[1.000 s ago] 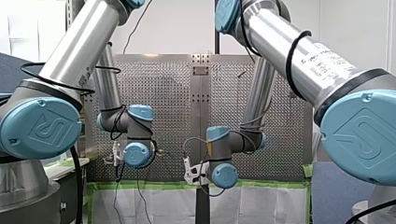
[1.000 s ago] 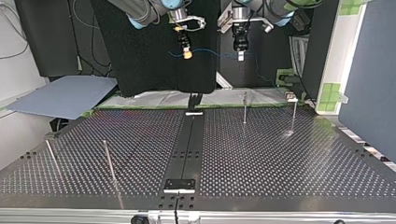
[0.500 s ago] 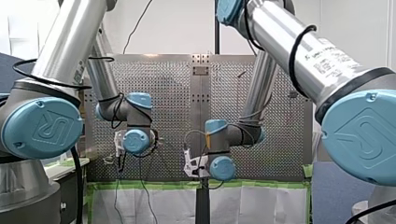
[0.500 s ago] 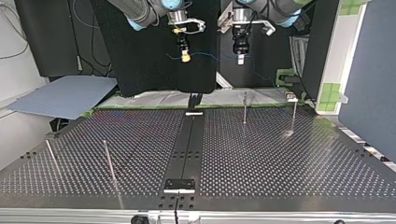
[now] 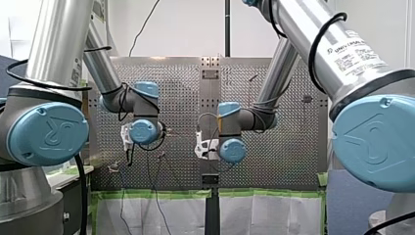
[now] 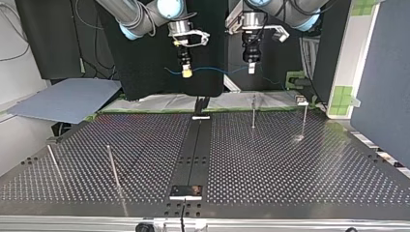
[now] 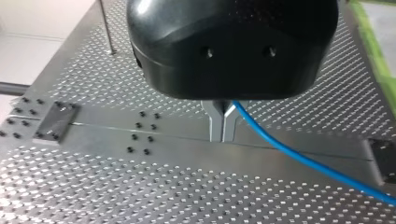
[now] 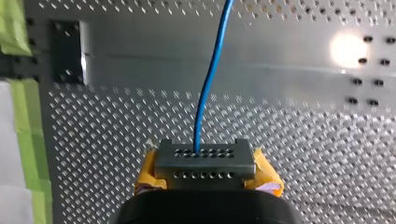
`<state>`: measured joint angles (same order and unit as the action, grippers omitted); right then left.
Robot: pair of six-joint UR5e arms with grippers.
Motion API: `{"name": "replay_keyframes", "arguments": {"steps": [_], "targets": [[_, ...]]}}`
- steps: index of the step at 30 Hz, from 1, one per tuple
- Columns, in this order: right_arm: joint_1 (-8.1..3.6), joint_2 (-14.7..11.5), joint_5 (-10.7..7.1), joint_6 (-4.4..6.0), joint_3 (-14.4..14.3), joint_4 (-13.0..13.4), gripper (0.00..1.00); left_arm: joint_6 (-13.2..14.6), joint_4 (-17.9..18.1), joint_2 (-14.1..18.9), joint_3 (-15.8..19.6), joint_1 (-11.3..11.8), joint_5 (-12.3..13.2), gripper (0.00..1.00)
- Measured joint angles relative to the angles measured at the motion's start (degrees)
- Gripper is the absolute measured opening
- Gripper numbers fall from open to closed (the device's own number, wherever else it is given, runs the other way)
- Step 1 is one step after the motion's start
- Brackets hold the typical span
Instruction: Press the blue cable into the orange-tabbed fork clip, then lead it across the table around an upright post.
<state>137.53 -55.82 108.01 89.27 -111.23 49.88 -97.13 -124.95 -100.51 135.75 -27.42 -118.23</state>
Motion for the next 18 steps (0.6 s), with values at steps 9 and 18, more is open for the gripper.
{"name": "replay_keyframes", "arguments": {"steps": [9, 18], "targets": [[-4.82, -5.03, -3.79, 1.84, -0.30, -2.76, 0.00, -0.01, -3.82, 0.29, -1.20, 1.90, -0.02, 0.00], [-7.74, -6.63, -8.09, 2.50, -0.24, -0.33, 0.00, -1.32, -1.56, -4.26, -1.37, 3.70, 0.96, 0.00]]}}
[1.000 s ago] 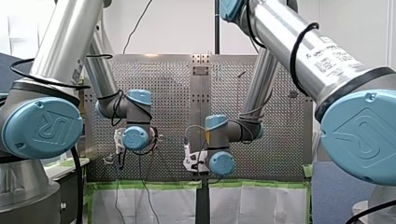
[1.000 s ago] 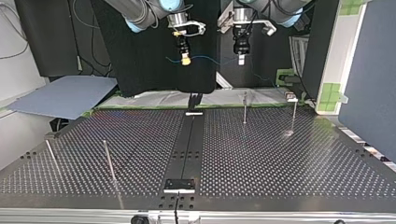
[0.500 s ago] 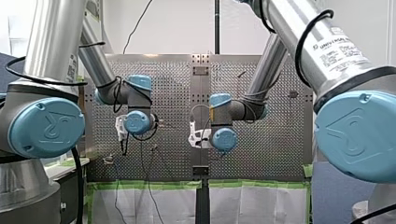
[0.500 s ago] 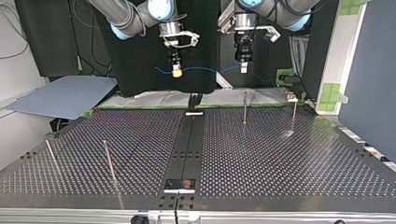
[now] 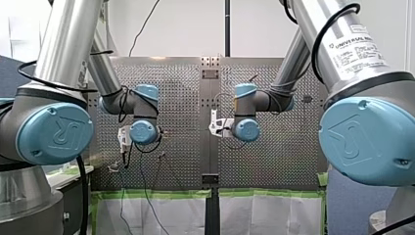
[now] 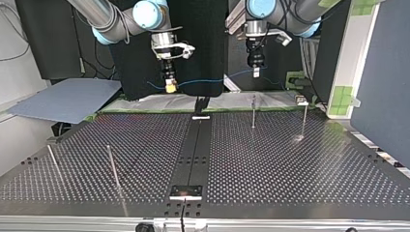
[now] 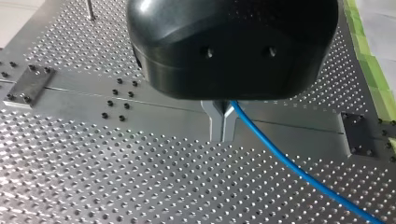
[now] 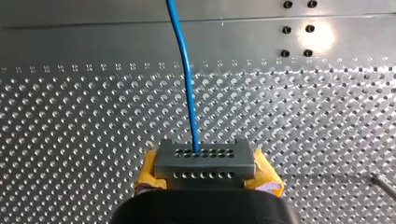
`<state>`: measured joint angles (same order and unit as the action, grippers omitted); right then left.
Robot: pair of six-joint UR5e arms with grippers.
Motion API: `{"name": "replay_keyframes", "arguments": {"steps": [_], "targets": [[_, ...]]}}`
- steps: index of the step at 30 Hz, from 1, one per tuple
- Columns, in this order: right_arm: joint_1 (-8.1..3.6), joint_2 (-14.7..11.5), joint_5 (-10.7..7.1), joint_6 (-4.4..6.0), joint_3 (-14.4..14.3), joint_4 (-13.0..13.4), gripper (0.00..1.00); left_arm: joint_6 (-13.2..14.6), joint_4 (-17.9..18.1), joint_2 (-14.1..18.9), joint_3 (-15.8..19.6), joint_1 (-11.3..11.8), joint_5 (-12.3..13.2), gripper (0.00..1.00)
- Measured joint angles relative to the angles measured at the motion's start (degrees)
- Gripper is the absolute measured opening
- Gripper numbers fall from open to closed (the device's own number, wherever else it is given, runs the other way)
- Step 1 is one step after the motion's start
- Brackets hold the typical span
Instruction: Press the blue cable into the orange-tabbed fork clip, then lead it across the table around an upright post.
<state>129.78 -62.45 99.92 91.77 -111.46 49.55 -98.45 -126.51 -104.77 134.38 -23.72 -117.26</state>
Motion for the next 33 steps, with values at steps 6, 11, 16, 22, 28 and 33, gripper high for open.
{"name": "replay_keyframes", "arguments": {"steps": [6, 11, 16, 22, 28, 33], "targets": [[-0.15, 2.86, -1.95, 0.42, 0.29, 2.52, 0.00, -1.05, 0.95, -3.33, 0.01, 2.07, 2.20, 0.00], [-0.10, 5.47, -3.81, 0.83, 1.65, 3.65, 0.00, -1.16, 0.77, -4.14, 0.20, 4.85, 4.87, 0.00], [0.01, 8.18, -4.48, 1.22, 3.37, 4.42, 0.00, -1.18, 0.66, -4.23, 0.23, 7.79, 7.79, 0.00], [0.21, 11.14, -4.62, 1.59, 5.17, 4.88, 0.00, -1.21, 0.92, -5.95, -0.62, 11.00, 10.23, 0.00], [0.31, 14.45, -4.64, 1.67, 6.36, 4.99, 0.00, -2.58, 3.56, -9.24, -2.46, 12.72, 10.68, 0.00], [0.35, 17.00, -4.63, 1.69, 7.78, 4.77, 0.00, -3.24, 6.19, -11.89, -3.03, 13.19, 10.96, 0.00]]}}
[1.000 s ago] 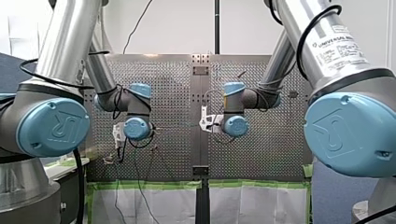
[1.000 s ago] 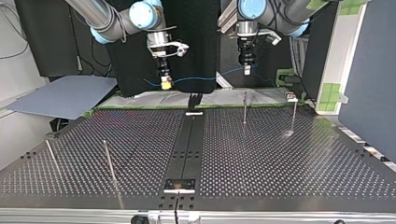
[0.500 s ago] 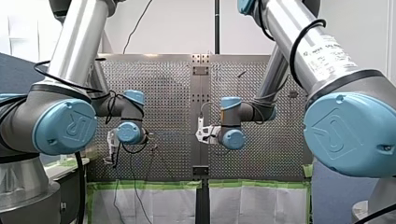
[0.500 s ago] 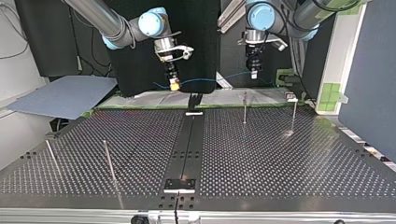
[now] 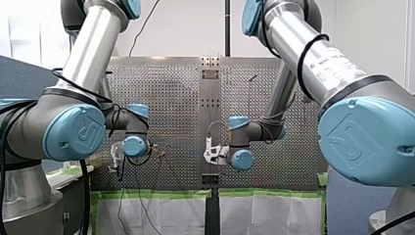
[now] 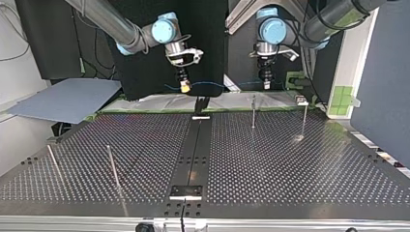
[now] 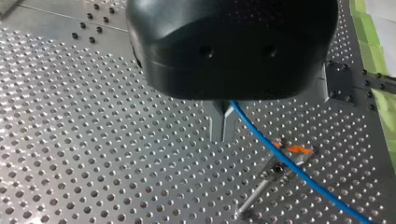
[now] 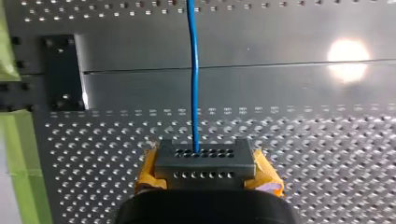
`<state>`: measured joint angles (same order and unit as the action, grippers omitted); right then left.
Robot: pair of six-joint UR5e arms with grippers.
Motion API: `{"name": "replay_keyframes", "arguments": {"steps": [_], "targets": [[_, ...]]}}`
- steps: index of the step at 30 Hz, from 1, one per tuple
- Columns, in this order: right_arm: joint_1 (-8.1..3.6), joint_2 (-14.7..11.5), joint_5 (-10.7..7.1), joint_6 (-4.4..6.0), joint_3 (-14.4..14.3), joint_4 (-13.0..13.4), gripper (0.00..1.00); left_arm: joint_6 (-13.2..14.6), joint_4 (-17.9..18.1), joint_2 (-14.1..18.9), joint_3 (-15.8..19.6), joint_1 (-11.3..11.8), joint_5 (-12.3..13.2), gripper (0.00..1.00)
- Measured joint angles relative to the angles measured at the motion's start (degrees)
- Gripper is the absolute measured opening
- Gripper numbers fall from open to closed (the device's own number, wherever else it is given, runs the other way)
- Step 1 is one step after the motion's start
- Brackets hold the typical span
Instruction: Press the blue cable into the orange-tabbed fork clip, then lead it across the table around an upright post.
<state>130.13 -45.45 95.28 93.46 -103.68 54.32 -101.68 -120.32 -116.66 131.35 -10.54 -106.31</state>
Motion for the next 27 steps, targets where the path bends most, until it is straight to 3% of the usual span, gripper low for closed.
{"name": "replay_keyframes", "arguments": {"steps": [10, 17, 27], "targets": [[0.07, 2.89, -0.02, 0.47, 3.79, -1.30, 0.00, -0.15, 1.89, -5.04, -0.76, 1.21, 1.61, 0.00], [-0.25, 3.61, -0.18, 0.59, 5.17, -1.80, 0.00, -1.16, 1.69, -9.29, -4.40, 1.60, 2.84, 0.00], [-0.32, 8.12, -0.26, 0.59, 8.20, -2.42, 0.00, -2.30, 1.22, -14.51, -5.86, 2.19, 3.70, 0.00]]}}
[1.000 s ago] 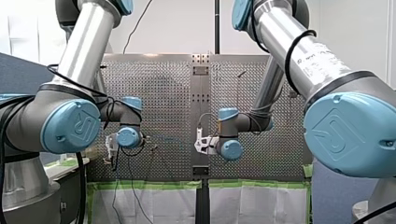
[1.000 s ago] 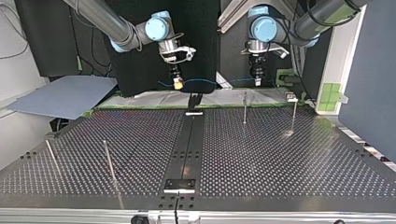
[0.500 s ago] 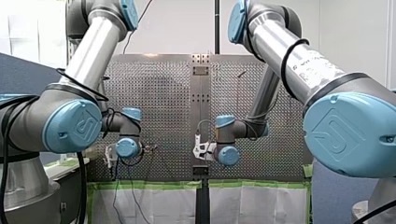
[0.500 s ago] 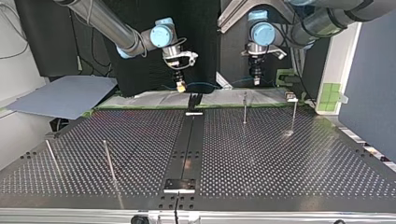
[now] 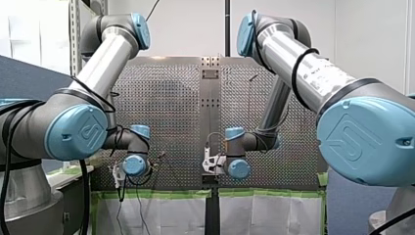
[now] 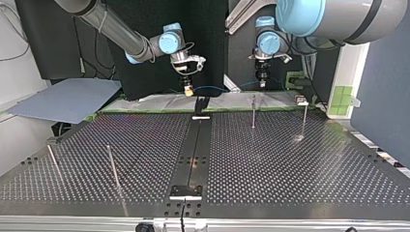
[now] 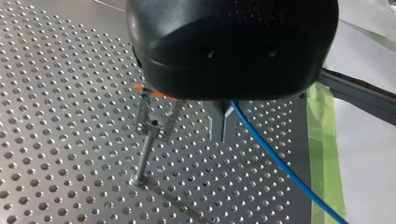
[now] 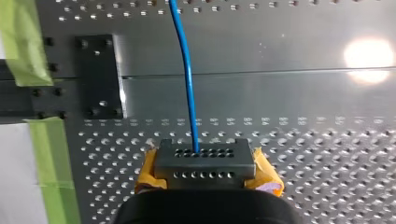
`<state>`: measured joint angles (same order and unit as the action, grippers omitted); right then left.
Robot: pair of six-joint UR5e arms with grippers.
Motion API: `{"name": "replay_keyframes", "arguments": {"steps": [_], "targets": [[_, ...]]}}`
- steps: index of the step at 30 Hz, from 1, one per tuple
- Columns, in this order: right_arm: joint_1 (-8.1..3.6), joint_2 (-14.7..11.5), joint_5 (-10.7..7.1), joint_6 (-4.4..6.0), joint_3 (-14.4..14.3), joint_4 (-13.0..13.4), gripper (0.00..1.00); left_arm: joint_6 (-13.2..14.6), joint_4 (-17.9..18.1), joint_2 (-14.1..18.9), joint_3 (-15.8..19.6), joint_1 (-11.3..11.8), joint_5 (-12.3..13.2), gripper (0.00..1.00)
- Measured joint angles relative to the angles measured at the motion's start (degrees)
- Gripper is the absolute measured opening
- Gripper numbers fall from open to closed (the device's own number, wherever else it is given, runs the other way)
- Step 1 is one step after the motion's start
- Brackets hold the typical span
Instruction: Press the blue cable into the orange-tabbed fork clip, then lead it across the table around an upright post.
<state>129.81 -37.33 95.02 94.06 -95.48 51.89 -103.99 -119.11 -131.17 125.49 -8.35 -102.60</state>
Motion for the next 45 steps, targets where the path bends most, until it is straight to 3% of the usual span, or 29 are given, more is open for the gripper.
{"name": "replay_keyframes", "arguments": {"steps": [6, 18, 29, 36, 45], "targets": [[0.02, 1.46, 0.00, -0.01, 1.54, -0.62, 0.00, 0.30, -0.46, -0.48, -1.58, 0.70, 0.46, 0.00], [-0.12, 1.74, -0.01, -0.05, 2.60, -0.79, 0.00, 0.94, -3.40, -0.51, -5.66, 1.93, 0.67, 0.00], [-0.36, 2.08, 0.12, -0.13, 2.99, -0.58, 0.00, 1.33, -3.93, -0.51, -6.68, 3.30, 0.93, 0.00], [-0.54, 4.32, 0.01, -0.10, 5.00, -1.74, 0.00, 1.78, -4.15, -0.51, -7.10, 3.66, 1.33, 0.00], [-1.12, 4.77, 0.00, -0.11, 6.37, -2.53, 0.00, 2.03, -4.74, -0.51, -7.99, 3.76, 3.02, 0.00]]}}
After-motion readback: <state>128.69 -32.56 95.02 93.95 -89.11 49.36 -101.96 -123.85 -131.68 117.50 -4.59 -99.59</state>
